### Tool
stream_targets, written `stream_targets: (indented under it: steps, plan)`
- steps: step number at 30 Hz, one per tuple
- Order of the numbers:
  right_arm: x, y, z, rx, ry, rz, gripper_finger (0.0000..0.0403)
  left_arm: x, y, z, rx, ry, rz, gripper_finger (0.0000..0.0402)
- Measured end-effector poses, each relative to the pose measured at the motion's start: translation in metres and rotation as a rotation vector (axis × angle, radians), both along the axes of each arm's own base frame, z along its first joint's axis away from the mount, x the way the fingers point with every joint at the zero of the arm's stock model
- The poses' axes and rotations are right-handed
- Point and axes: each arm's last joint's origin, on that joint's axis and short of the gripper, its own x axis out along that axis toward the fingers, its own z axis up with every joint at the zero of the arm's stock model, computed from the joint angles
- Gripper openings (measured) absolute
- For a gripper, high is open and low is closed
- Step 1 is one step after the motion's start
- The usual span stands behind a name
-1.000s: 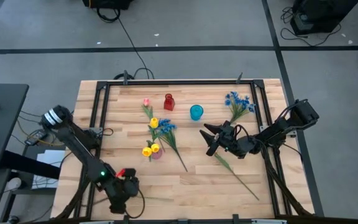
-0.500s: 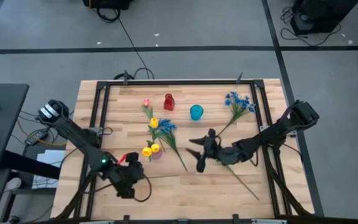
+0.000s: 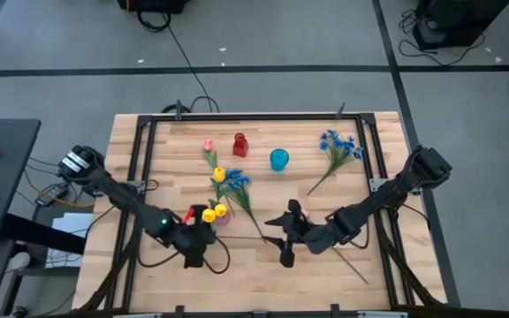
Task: Sort flowers into vase by color
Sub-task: Put the bottom left pink flower into the red vase
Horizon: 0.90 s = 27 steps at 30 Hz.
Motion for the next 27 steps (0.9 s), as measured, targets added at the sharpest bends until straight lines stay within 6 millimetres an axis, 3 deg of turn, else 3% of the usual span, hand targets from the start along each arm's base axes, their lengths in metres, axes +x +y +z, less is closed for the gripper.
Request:
stream_targets:
  steps: [5,17,23,27]
  plan:
    - [0.026,0.002,-0.015,-0.031,0.073,-0.018,0.0208,0.004,0.004,0.001,0.013,-0.015,-0.013,0.0]
    - [0.091,0.02,-0.016,-0.241,0.372,0.013,0.0192,0.016,0.008,0.005,-0.003,-0.083,-0.052,0.0]
    - [0.106,0.028,-0.028,-0.301,0.488,0.057,0.0192,0.02,0.011,0.007,-0.005,-0.105,-0.058,0.0]
    - [0.108,0.03,-0.028,-0.238,0.519,0.043,0.0192,0.015,0.007,0.004,-0.047,-0.042,-0.087,0.0004]
